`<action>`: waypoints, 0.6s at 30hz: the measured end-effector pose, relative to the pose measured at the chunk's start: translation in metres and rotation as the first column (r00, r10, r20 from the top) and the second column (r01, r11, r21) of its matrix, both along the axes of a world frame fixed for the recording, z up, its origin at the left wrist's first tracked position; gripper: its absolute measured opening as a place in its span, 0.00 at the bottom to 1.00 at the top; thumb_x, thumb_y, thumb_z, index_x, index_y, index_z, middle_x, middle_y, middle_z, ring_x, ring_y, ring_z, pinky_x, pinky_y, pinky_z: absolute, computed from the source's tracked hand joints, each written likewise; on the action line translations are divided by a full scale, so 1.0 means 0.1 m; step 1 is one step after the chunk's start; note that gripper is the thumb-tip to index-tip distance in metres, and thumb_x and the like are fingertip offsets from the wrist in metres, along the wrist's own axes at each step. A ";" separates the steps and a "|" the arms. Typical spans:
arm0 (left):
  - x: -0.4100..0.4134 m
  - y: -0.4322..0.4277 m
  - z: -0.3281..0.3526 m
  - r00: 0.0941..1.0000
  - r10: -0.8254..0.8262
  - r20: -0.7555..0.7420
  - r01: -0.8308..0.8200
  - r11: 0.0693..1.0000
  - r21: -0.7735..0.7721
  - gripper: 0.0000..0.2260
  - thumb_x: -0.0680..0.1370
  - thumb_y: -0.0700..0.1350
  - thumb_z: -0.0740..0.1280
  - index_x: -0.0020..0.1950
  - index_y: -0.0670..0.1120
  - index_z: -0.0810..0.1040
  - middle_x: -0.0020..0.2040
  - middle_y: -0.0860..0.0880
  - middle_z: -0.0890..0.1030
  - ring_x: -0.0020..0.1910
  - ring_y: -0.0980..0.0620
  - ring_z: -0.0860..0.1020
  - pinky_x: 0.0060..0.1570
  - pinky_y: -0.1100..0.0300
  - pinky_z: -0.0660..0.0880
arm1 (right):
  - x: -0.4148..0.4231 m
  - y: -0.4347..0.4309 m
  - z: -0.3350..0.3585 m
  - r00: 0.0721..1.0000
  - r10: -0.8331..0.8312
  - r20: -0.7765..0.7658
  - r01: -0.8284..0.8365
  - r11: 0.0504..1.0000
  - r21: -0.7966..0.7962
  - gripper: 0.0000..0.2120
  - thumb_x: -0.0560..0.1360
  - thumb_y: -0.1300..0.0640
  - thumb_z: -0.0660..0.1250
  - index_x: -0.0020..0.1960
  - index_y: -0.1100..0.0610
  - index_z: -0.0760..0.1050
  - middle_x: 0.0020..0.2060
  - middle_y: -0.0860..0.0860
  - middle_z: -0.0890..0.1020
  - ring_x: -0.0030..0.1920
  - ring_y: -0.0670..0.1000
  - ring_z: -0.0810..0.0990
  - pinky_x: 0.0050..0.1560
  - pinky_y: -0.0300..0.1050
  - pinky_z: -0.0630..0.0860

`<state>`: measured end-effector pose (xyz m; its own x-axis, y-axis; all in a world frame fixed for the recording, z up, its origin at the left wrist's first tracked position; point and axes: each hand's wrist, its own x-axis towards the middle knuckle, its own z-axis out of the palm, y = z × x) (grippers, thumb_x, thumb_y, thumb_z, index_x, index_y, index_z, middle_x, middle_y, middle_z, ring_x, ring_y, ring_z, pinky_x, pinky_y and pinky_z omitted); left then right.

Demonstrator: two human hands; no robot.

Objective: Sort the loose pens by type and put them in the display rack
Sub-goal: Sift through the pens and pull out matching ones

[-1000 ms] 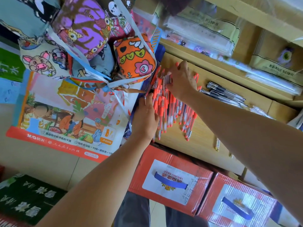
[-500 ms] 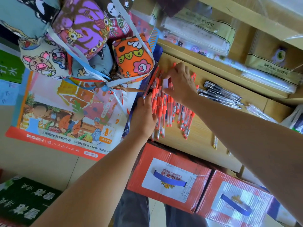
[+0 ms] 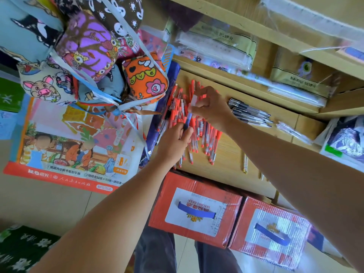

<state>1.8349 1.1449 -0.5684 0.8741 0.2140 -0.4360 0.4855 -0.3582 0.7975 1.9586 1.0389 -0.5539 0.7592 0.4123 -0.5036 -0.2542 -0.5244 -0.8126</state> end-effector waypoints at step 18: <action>-0.40 -0.11 -0.26 0.980 0.110 -0.167 -0.112 0.994 -0.006 0.07 0.82 0.47 0.56 0.45 0.48 0.67 0.36 0.44 0.80 0.35 0.41 0.80 0.39 0.41 0.78 | -0.43 -0.67 -0.27 0.917 0.306 0.255 -0.120 0.824 -0.554 0.10 0.76 0.60 0.63 0.54 0.52 0.79 0.49 0.50 0.83 0.41 0.49 0.79 0.32 0.36 0.69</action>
<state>1.7944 1.1336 -0.5946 0.7603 0.2979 -0.5772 0.6478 -0.2830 0.7073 1.9160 0.9717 -0.5811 0.8381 0.3309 -0.4338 0.1382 -0.8979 -0.4178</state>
